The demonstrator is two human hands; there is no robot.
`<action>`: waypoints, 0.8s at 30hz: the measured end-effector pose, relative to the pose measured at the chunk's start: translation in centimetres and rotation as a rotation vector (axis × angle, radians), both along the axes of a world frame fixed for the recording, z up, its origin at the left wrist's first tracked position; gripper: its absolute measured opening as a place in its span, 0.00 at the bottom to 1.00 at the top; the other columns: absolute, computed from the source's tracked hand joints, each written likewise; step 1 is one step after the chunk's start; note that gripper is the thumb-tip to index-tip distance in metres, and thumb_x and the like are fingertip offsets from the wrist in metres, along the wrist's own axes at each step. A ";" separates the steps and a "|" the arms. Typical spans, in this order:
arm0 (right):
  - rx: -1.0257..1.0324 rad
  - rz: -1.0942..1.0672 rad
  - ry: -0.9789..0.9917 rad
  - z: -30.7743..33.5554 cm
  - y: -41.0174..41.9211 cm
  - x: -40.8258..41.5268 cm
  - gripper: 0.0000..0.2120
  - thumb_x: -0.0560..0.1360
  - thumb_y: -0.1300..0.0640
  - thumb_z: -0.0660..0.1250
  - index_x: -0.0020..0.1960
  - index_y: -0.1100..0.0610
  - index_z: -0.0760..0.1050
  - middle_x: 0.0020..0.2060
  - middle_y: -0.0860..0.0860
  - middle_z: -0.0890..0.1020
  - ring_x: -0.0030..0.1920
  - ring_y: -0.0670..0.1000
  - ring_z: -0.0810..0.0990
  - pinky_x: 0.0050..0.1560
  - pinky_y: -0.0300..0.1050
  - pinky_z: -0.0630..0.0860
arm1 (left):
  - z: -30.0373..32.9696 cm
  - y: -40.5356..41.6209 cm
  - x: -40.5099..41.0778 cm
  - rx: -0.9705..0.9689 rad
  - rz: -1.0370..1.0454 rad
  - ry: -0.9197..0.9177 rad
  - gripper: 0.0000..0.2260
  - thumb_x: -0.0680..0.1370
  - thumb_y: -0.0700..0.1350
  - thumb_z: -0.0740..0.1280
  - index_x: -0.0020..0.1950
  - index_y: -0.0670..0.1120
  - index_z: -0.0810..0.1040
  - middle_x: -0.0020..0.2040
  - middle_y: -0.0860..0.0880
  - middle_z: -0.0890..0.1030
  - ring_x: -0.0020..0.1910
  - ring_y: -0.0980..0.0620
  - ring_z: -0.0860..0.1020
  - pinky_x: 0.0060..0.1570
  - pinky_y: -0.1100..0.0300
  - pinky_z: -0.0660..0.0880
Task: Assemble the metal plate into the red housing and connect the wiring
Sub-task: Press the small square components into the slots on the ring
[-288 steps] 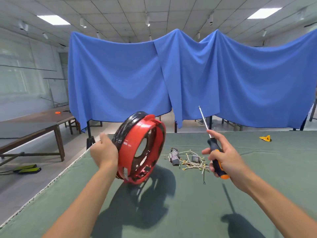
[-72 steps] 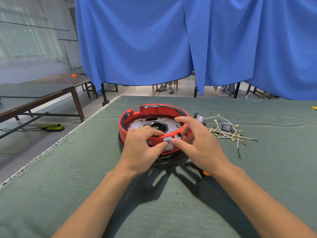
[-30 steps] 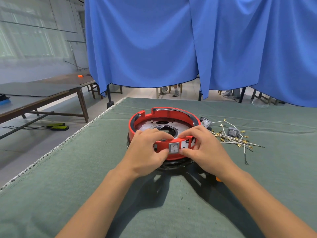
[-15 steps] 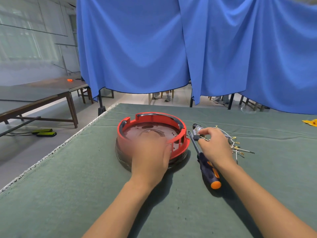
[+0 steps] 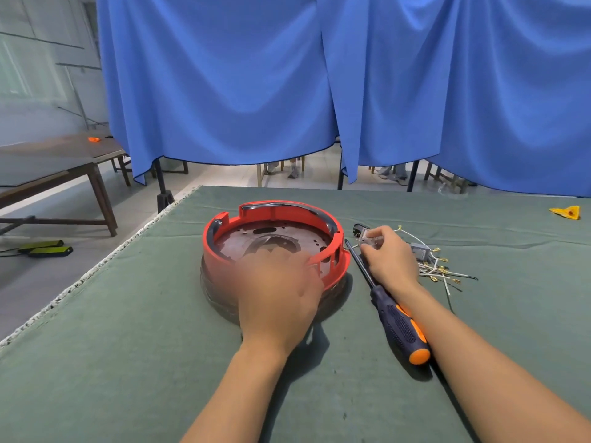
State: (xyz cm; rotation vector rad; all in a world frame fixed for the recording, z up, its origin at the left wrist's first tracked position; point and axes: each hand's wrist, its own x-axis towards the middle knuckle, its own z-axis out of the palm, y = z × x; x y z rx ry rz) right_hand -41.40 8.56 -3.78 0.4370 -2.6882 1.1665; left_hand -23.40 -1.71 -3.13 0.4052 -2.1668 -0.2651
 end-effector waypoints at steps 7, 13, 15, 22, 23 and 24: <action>-0.532 0.226 -0.117 3.0 0.7 3.5 0.06 0.77 0.61 0.65 0.53 0.54 0.76 0.45 0.52 0.81 0.29 0.48 0.79 0.27 0.40 0.74 | 0.4 0.0 0.8 0.017 -0.043 -0.022 0.14 0.73 0.52 0.61 0.47 0.49 0.84 0.40 0.52 0.82 0.42 0.48 0.78 0.51 0.56 0.62; -1.178 0.487 -0.924 4.2 3.3 6.4 0.11 0.81 0.61 0.56 0.53 0.58 0.77 0.34 0.53 0.78 0.23 0.45 0.74 0.21 0.35 0.72 | 1.0 -0.2 2.8 0.102 -0.106 0.077 0.14 0.69 0.50 0.60 0.40 0.47 0.85 0.39 0.53 0.83 0.42 0.49 0.78 0.52 0.57 0.62; -1.239 0.513 -1.020 4.3 4.2 6.6 0.12 0.81 0.59 0.56 0.53 0.60 0.77 0.37 0.55 0.76 0.24 0.46 0.74 0.21 0.35 0.73 | 1.1 0.0 3.1 0.089 -0.092 0.051 0.12 0.69 0.47 0.62 0.41 0.46 0.84 0.40 0.52 0.82 0.44 0.48 0.77 0.53 0.56 0.63; -0.984 0.666 -0.905 4.5 3.8 8.0 0.13 0.74 0.60 0.66 0.57 0.62 0.76 0.37 0.53 0.81 0.27 0.46 0.77 0.23 0.35 0.73 | 1.2 1.1 2.6 0.036 -0.089 0.008 0.13 0.70 0.47 0.59 0.43 0.45 0.83 0.42 0.51 0.81 0.45 0.48 0.77 0.53 0.59 0.65; -0.951 0.671 -0.866 4.5 3.7 8.2 0.12 0.76 0.60 0.64 0.58 0.62 0.76 0.39 0.54 0.83 0.27 0.47 0.79 0.23 0.36 0.74 | 1.2 1.1 2.5 0.041 -0.096 0.012 0.13 0.70 0.47 0.59 0.44 0.46 0.83 0.42 0.51 0.81 0.46 0.49 0.77 0.54 0.61 0.64; -0.930 0.667 -0.828 4.6 3.6 8.4 0.11 0.78 0.59 0.63 0.58 0.62 0.75 0.42 0.55 0.84 0.28 0.48 0.80 0.24 0.37 0.75 | 1.2 0.9 2.5 0.048 -0.102 0.017 0.12 0.70 0.46 0.61 0.44 0.46 0.83 0.42 0.52 0.82 0.46 0.50 0.77 0.53 0.63 0.63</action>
